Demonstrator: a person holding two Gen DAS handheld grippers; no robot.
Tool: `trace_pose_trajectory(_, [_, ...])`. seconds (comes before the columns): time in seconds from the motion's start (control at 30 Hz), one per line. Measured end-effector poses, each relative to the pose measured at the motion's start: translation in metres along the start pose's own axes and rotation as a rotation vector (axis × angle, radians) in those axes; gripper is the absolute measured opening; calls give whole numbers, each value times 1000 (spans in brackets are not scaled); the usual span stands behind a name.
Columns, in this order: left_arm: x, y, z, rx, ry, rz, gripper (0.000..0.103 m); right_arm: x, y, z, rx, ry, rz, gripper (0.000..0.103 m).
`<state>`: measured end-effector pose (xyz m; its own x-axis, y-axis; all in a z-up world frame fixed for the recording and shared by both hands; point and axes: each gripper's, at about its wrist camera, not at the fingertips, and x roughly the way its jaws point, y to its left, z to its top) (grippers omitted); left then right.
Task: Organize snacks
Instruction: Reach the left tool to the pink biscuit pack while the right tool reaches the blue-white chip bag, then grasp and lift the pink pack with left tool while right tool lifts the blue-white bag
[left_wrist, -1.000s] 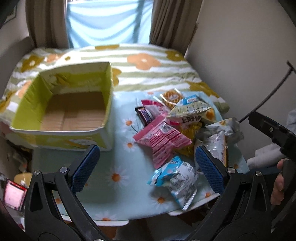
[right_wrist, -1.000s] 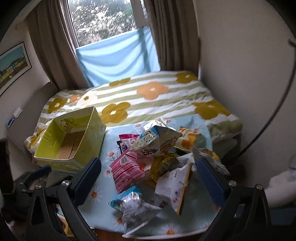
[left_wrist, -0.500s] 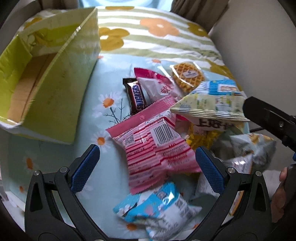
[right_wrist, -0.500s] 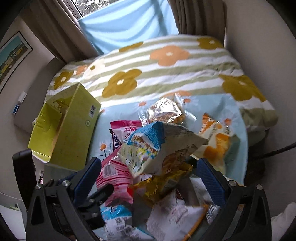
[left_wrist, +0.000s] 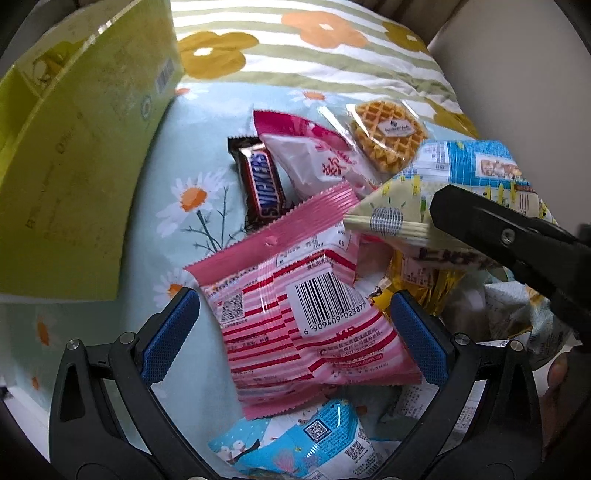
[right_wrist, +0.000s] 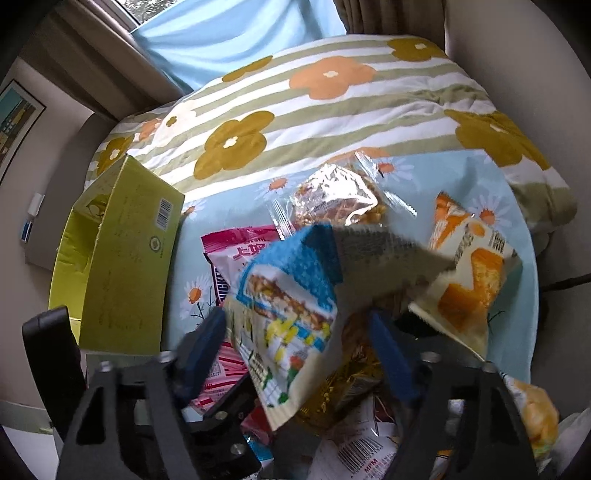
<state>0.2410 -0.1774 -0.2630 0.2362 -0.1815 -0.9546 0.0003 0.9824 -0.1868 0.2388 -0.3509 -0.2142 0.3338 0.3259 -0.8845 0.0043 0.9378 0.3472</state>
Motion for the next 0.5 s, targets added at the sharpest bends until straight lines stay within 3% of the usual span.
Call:
trace_pose_trajectory(0.13, [9,6,-1,-31,28,-38,102,4,-4,-2,36,10,36,54])
trace_pose_trajectory(0.3, [10,9,-2,-35,29,-53,90,1,-4,-3,42,-2,39,50])
trace_pose_trajectory(0.5, [5,13,-5,-40,29,-77,82,-3,-5,-5,46,-19,42,45])
